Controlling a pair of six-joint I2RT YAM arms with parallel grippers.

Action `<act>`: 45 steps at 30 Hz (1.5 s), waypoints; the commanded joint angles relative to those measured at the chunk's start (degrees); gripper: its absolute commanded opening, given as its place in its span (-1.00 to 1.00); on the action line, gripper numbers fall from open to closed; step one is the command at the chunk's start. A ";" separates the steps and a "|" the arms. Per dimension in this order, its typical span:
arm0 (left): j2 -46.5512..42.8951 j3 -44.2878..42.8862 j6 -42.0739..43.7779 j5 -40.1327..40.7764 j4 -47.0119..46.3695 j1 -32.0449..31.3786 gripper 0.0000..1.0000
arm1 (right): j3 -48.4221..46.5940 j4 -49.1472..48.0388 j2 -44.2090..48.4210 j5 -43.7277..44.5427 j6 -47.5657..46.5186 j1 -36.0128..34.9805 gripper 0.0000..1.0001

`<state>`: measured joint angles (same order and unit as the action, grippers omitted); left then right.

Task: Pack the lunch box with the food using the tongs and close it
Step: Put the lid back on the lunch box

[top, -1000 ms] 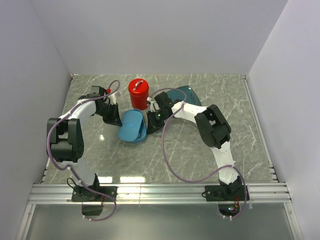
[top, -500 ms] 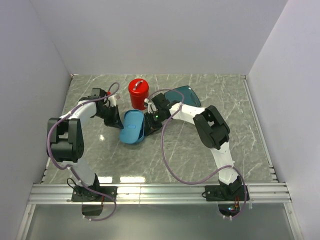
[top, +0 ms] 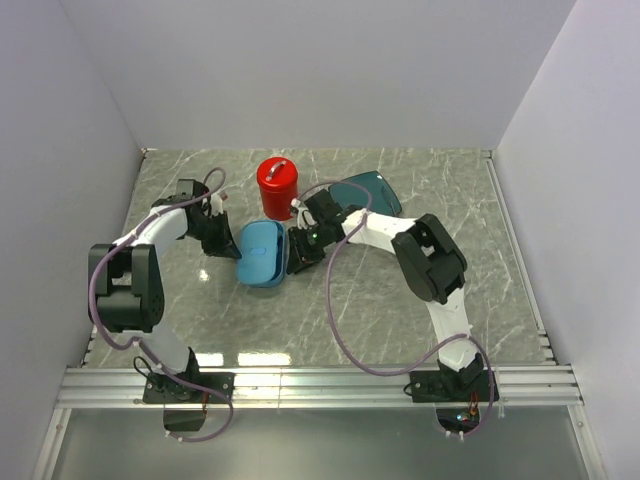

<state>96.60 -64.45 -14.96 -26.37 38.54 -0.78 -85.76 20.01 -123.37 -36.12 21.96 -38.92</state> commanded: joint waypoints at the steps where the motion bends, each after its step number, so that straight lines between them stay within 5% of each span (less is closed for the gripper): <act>1: -4.22 1.51 -3.58 3.07 -3.12 -1.33 -0.99 | 1.47 -2.44 6.82 0.88 0.46 1.30 -0.27; 11: -3.96 -1.65 -1.65 7.30 -3.12 -3.44 -0.99 | 4.54 -1.37 12.89 -0.09 -3.94 6.57 0.09; 38: 1.58 -4.02 -2.88 11.16 -1.98 -7.31 -0.99 | 3.40 -4.45 12.45 -3.69 -2.27 8.33 -0.11; 45: 1.75 -2.71 -3.14 12.04 -2.42 -7.40 -0.99 | 5.86 -12.43 13.68 -5.45 0.37 7.80 -0.19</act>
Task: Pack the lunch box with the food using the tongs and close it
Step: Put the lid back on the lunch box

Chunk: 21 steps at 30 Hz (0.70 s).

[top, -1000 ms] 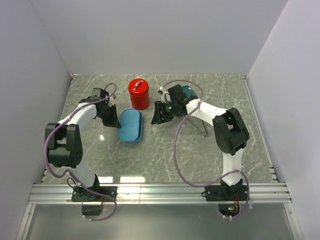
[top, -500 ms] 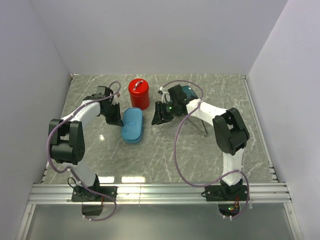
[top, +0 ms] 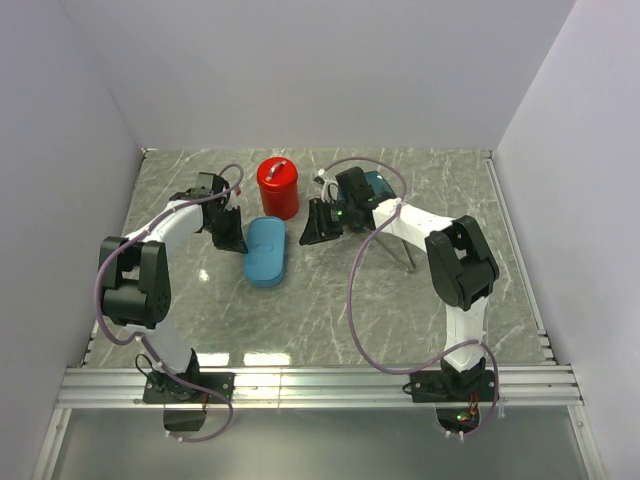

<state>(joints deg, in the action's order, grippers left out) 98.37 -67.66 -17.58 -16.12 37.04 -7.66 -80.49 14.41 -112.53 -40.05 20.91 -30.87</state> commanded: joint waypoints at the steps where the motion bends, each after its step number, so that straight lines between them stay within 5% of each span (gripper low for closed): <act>1: 0.16 0.51 -0.43 1.79 -0.91 -0.51 -0.99 | 0.77 -7.81 2.84 -1.61 1.77 -0.59 -0.21; 8: 0.69 0.25 -0.08 2.23 -0.39 -0.69 -0.99 | 1.21 -16.60 1.79 0.32 4.84 -3.66 -0.27; 21: -0.37 1.12 -0.96 2.41 -0.12 -0.86 -0.99 | -4.06 -18.54 -6.29 4.72 6.43 -7.10 -0.34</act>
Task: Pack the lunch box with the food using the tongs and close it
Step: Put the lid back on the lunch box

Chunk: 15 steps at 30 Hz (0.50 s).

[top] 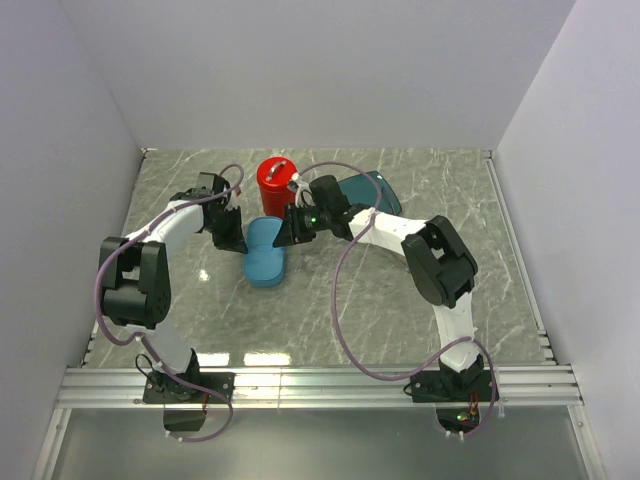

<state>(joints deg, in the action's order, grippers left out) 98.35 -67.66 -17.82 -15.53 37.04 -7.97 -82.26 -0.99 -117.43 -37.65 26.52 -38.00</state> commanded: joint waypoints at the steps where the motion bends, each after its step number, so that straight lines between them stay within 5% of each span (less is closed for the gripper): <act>1: -0.52 1.21 -0.89 1.73 -0.12 -0.56 -0.99 | -2.12 -3.40 -1.40 2.58 0.90 0.03 -0.34; 15: -3.25 2.00 -3.62 3.31 2.25 -0.65 -0.99 | -3.08 -2.78 -1.57 3.28 0.63 -0.06 -0.34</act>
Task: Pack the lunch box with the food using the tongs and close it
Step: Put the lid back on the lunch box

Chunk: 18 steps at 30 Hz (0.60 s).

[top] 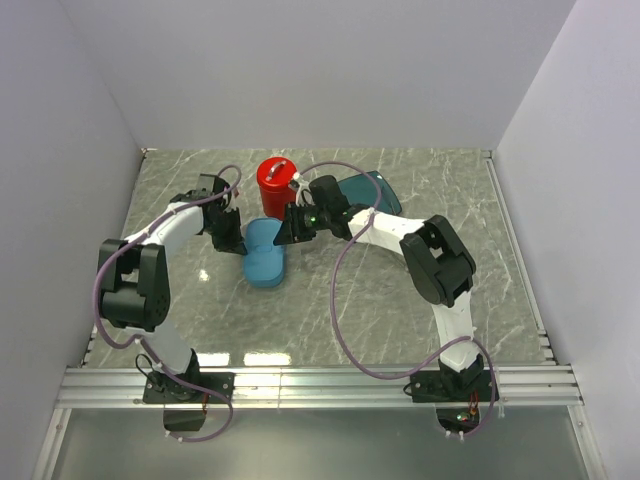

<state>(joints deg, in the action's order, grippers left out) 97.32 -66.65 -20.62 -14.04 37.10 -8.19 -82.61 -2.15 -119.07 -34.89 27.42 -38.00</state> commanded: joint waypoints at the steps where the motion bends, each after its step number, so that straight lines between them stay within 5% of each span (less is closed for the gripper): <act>1: -2.13 1.09 -0.74 1.57 2.10 -0.43 -0.99 | -2.73 -1.71 0.06 0.44 -0.26 -0.06 -0.34; 18: -1.08 0.38 0.67 1.83 2.98 -0.69 -0.99 | -3.96 0.22 -3.36 1.23 -1.58 -1.55 -0.35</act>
<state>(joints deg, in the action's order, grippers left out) 97.21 -66.50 -20.69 -13.56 37.12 -8.40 -84.16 -2.09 -120.53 -34.85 27.14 -39.00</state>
